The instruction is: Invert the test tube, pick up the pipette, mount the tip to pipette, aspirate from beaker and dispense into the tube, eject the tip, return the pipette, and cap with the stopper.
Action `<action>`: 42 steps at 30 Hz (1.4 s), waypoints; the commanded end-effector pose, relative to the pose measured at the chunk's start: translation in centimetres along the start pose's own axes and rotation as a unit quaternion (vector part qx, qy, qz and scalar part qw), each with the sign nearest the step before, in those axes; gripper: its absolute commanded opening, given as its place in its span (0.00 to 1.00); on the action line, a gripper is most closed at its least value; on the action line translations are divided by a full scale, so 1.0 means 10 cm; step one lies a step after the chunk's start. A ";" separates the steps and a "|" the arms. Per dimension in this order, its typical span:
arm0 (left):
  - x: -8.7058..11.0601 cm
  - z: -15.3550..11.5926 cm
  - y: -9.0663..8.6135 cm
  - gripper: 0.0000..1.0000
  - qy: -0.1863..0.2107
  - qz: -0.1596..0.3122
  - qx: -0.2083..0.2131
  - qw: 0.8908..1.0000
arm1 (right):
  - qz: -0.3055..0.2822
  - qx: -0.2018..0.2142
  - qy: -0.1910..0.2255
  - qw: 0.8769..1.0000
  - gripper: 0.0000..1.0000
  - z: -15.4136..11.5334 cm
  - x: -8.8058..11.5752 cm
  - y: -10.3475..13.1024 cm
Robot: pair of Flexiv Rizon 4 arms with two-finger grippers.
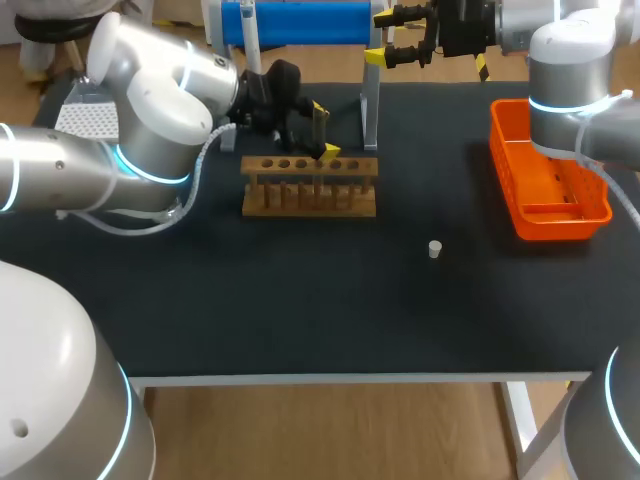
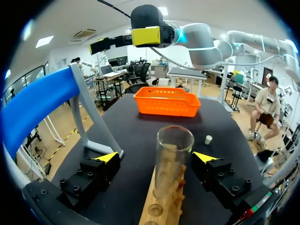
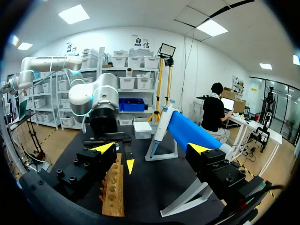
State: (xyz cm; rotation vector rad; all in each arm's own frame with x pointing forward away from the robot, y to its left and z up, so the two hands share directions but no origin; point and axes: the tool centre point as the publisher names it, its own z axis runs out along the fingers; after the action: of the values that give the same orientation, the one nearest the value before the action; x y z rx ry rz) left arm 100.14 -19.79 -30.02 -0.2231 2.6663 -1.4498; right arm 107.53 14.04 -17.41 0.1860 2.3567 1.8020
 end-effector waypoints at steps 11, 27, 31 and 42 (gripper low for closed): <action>-0.04 0.04 0.06 1.00 -0.008 0.003 0.000 1.000 | 0.000 0.001 0.002 1.000 1.00 -0.01 -0.01 0.00; 0.01 0.01 0.05 1.00 -0.020 0.010 0.004 1.000 | 0.000 0.001 0.002 1.000 1.00 -0.01 -0.01 0.00; 0.01 0.01 0.04 1.00 -0.021 0.013 0.004 1.000 | 0.000 0.001 0.002 1.000 1.00 -0.01 -0.01 0.00; 0.06 0.01 0.03 1.00 -0.024 0.012 0.003 1.000 | 0.000 0.001 0.002 1.000 1.00 -0.01 -0.01 0.00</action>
State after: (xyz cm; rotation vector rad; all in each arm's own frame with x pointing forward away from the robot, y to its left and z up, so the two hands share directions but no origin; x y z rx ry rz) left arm 99.84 -19.81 -30.29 -0.2155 2.6241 -1.4287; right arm 107.53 14.04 -17.41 0.1860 2.3567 1.8020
